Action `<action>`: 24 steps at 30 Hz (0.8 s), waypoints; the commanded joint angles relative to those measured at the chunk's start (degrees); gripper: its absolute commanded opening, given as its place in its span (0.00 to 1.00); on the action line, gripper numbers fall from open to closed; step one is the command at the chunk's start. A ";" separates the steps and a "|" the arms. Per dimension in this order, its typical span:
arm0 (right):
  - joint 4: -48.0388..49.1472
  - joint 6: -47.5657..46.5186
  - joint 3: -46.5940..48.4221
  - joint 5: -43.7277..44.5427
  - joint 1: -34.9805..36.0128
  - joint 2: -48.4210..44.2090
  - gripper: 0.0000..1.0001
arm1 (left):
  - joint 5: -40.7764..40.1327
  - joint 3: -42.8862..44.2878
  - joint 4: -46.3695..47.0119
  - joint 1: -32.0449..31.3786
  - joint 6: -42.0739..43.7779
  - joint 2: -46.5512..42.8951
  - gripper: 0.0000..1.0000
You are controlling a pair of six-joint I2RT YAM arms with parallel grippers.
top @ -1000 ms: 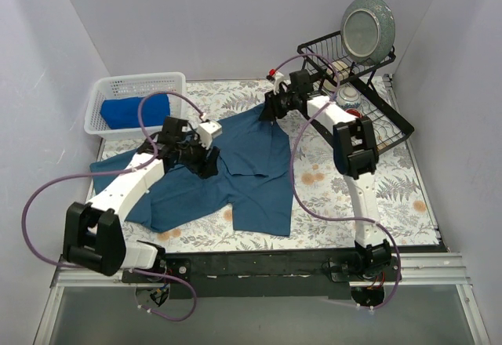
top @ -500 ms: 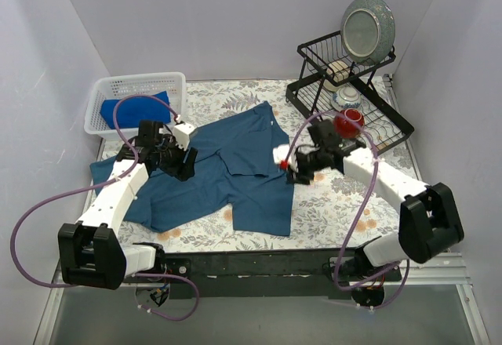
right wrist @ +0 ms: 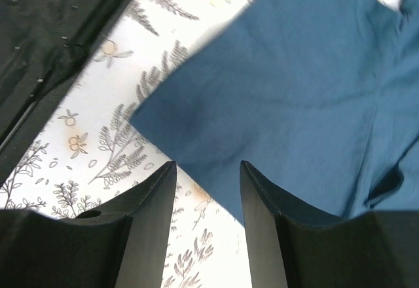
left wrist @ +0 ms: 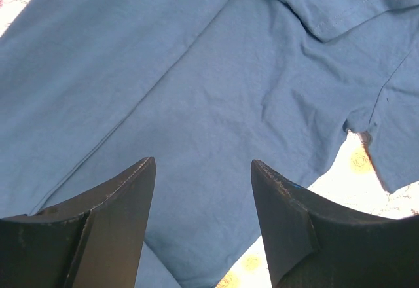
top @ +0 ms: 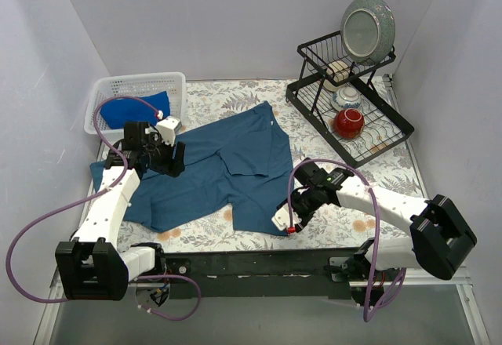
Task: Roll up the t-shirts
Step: Fold the T-shirt at the center of the board.
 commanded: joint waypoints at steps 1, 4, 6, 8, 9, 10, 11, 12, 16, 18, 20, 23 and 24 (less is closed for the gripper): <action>-3.78 -6.39 0.34 -1.03 3.06 0.51 0.51 | -1.32 -1.53 0.24 1.21 0.14 -3.04 0.60; -4.74 -7.44 0.43 -1.12 3.94 1.83 0.51 | -1.40 -1.71 -0.11 1.47 0.23 -3.57 0.60; -5.19 -7.98 0.34 -1.03 4.20 2.53 0.50 | -1.49 -1.71 -0.46 3.84 0.40 -4.19 0.60; -6.33 -9.46 -0.09 -1.12 4.38 2.88 0.50 | -1.67 -1.71 -0.90 4.37 0.58 -4.54 0.60; -6.59 -9.82 -0.45 -0.95 4.47 2.89 0.50 | -1.84 -1.80 -0.90 4.55 0.84 -4.71 0.60; -6.59 -10.09 -0.88 -0.86 4.47 2.89 0.50 | -2.11 -1.97 -0.99 4.73 0.84 -4.80 0.60; -6.59 -10.70 -1.58 -0.94 4.64 2.80 0.50 | -2.20 -1.97 -0.90 4.90 0.93 -4.98 0.60; -6.59 -10.97 -1.85 -1.03 4.56 2.80 0.50 | -2.28 -2.06 -0.90 5.25 0.85 -4.98 0.60; -5.72 -10.53 -3.00 -2.00 5.17 2.62 0.50 | -2.28 -2.06 -0.55 6.22 0.67 -4.63 0.60; -3.70 -9.22 -4.05 -2.00 6.05 2.45 0.48 | -2.46 -2.15 -0.46 6.48 0.76 -4.45 0.60; -2.03 -8.07 -4.93 -1.30 7.10 2.53 0.46 | -2.46 -2.15 -0.46 6.75 0.93 -4.28 0.60; 1.22 -5.44 -5.81 -0.86 7.72 3.32 0.40 | -2.64 -2.41 -0.38 6.92 1.02 -4.19 0.60; 1.75 -5.00 -5.81 -0.60 7.89 3.76 0.38 | -2.64 -2.50 -0.38 7.01 1.11 -4.19 0.60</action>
